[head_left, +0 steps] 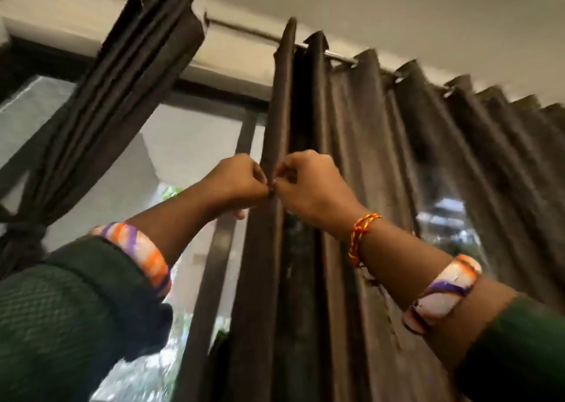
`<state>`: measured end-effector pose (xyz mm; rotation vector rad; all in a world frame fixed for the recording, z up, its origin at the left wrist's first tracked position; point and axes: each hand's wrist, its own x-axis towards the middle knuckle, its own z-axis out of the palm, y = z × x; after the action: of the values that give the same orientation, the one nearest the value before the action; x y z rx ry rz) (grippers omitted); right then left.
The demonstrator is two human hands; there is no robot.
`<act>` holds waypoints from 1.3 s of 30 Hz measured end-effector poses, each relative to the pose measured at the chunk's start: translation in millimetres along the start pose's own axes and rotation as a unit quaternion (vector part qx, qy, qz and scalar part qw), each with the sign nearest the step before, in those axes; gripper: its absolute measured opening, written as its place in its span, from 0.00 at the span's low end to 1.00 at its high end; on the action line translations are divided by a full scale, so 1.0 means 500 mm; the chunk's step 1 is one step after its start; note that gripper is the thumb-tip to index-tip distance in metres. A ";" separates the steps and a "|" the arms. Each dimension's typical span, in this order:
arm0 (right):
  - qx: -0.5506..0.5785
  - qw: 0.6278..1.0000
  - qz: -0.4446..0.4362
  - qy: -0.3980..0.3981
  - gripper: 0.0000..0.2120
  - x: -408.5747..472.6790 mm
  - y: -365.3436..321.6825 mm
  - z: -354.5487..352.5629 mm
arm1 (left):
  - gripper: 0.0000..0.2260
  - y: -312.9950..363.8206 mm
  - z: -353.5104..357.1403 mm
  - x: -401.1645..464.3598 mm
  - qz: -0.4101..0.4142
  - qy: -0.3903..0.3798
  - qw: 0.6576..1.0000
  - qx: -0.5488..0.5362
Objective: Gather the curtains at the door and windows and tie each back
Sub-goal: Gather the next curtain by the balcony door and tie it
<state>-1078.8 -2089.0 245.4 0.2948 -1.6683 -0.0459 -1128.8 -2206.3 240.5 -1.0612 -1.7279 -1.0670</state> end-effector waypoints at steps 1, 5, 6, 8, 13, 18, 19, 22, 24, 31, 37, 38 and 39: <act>-0.024 1.000 0.001 -0.002 0.08 0.004 0.024 -0.026 | 0.07 0.023 0.003 0.012 0.016 0.018 0.999 0.034; -0.114 0.993 0.031 -0.007 0.10 -0.002 0.128 -0.137 | 0.13 0.103 0.025 0.056 0.067 0.047 0.990 0.112; -0.138 0.990 0.039 -0.009 0.11 -0.007 0.149 -0.155 | 0.15 0.111 0.029 0.063 0.073 0.049 0.989 0.119; -0.177 0.982 0.059 -0.012 0.12 -0.020 0.193 -0.190 | 0.20 0.125 0.040 0.077 0.075 0.053 0.987 0.134; -0.209 0.969 0.127 -0.046 0.12 -0.058 0.304 -0.233 | 0.28 0.100 0.066 0.109 0.016 0.046 0.975 0.216; -0.224 0.956 0.143 -0.125 0.14 -0.105 0.389 -0.213 | 0.31 0.065 0.122 0.121 -0.044 0.005 0.988 0.147; -0.231 0.953 0.138 -0.137 0.16 -0.112 0.401 -0.203 | 0.30 0.058 0.137 0.125 -0.049 0.008 0.988 0.147; -0.244 0.949 0.124 -0.158 0.19 -0.123 0.437 -0.169 | 0.27 0.041 0.186 0.142 -0.068 0.035 0.978 0.194; -0.245 0.950 0.112 -0.160 0.19 -0.122 0.469 -0.152 | 0.24 0.035 0.226 0.161 -0.079 0.073 0.973 0.203; -0.299 0.942 0.143 -0.047 0.22 -0.094 0.612 -0.145 | 0.15 0.064 0.364 0.217 -0.057 0.166 0.957 0.233; -0.285 0.910 0.296 0.054 0.43 -0.110 0.773 -0.202 | 0.09 0.137 0.541 0.262 -0.017 0.213 0.960 0.184; -0.249 0.912 0.322 0.052 0.45 -0.116 0.802 -0.209 | 0.09 0.152 0.566 0.272 -0.003 0.215 0.961 0.175; -0.209 0.918 0.334 0.046 0.46 -0.122 0.831 -0.215 | 0.09 0.168 0.591 0.282 0.011 0.218 0.962 0.165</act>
<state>-1036.7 -1659.2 283.5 -0.5939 -1.5442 0.1231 -1155.0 -1875.0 302.1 -0.5811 -1.4630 -0.8777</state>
